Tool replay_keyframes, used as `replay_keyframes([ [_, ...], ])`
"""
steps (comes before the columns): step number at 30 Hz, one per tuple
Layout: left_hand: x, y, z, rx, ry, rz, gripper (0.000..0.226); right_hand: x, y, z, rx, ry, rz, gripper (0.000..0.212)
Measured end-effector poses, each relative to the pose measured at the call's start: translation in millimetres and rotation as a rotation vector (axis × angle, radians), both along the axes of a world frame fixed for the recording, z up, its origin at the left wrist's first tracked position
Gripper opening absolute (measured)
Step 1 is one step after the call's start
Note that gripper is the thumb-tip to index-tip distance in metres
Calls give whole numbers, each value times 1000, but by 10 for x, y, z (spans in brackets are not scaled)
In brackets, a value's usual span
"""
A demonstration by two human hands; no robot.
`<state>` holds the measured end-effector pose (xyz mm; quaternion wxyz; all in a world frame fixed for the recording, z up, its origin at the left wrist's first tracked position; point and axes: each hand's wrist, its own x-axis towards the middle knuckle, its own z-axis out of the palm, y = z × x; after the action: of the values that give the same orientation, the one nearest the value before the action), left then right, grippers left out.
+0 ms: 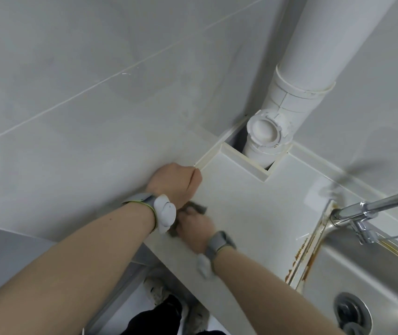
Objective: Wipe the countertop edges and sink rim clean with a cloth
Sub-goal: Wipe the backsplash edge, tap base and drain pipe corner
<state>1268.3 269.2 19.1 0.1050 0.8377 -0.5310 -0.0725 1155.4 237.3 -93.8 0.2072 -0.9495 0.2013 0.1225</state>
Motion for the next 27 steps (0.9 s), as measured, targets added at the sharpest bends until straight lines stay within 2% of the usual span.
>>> replay_keyframes([
  [2,-38,39,-38,18,-77,-16,49,-22,-526,-18,-35,18,-170,30],
  [4,-65,97,-79,14,-34,34,48,-11,-958,-25,-63,46,-362,29],
  [6,-94,136,-122,12,-14,41,46,33,-1084,-22,-73,72,-420,26],
  [8,-105,164,-166,4,-28,-9,42,88,-858,38,-99,68,-344,25],
  [10,-93,176,-227,-20,-66,-45,38,90,-468,14,-102,-20,-192,24],
  [13,-54,184,-322,-120,-100,-87,32,-57,244,-77,13,-126,49,28],
  [15,-26,182,-338,-180,-84,-97,25,-167,427,-170,71,-180,99,34],
  [17,-37,178,-362,-171,-86,-145,19,-251,254,-265,20,-222,92,35],
  [19,-100,176,-398,-107,-115,-178,19,-316,-79,-202,-50,-219,-32,32],
  [23,-269,148,-606,89,-131,-266,21,-310,-865,50,-31,-183,-499,24],
  [25,-383,154,-777,129,-127,-343,23,-271,-1132,214,-50,-237,-611,25],
  [27,-504,188,-1005,198,-89,-415,38,-206,-1288,379,-60,-317,-658,24],
])
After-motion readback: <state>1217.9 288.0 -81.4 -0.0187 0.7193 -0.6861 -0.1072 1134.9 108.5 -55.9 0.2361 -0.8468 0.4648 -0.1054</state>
